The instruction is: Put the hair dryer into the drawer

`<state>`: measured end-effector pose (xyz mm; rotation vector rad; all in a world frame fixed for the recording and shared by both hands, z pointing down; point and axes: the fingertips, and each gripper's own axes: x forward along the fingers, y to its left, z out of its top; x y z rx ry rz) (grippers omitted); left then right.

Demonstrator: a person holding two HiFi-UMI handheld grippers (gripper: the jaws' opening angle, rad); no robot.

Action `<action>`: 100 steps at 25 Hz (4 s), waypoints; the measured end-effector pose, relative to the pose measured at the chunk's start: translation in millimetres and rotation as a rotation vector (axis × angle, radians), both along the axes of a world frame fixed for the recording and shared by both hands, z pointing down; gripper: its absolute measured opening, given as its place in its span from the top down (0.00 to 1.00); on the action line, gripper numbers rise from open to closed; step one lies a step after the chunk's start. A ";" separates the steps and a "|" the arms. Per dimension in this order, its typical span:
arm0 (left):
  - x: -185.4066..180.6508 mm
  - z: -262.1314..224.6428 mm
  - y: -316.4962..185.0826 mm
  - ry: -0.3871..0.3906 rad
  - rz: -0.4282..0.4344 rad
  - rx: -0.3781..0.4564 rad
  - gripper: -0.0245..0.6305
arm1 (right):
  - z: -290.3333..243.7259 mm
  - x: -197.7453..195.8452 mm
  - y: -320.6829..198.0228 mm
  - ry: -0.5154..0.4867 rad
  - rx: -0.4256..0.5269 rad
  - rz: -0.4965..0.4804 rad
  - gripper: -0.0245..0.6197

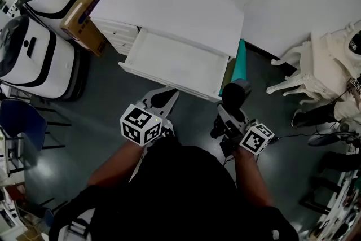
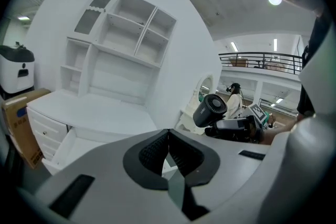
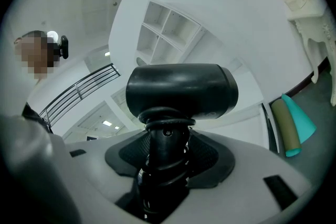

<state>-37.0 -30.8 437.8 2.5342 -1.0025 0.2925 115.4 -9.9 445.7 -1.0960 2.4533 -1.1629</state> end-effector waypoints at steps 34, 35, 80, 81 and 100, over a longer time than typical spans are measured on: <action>13.8 78.2 -127.5 -0.112 0.001 -0.131 0.95 | 79.5 1.8 -148.0 0.332 -0.050 -0.087 0.60; 15.6 82.7 -132.8 -0.125 -0.006 -0.136 0.95 | 87.4 -0.3 -153.0 0.351 -0.055 -0.116 0.60; -79.3 231.6 -189.3 -0.412 0.093 -0.454 0.95 | 374.9 -73.9 -252.9 1.094 -0.409 -0.530 0.60; -81.0 230.4 -187.8 -0.408 0.089 -0.454 0.95 | 378.7 -72.0 -252.9 1.106 -0.420 -0.531 0.60; -95.3 217.3 -184.6 -0.362 0.005 -0.465 0.95 | 396.1 -75.1 -259.5 1.168 -0.353 -0.583 0.60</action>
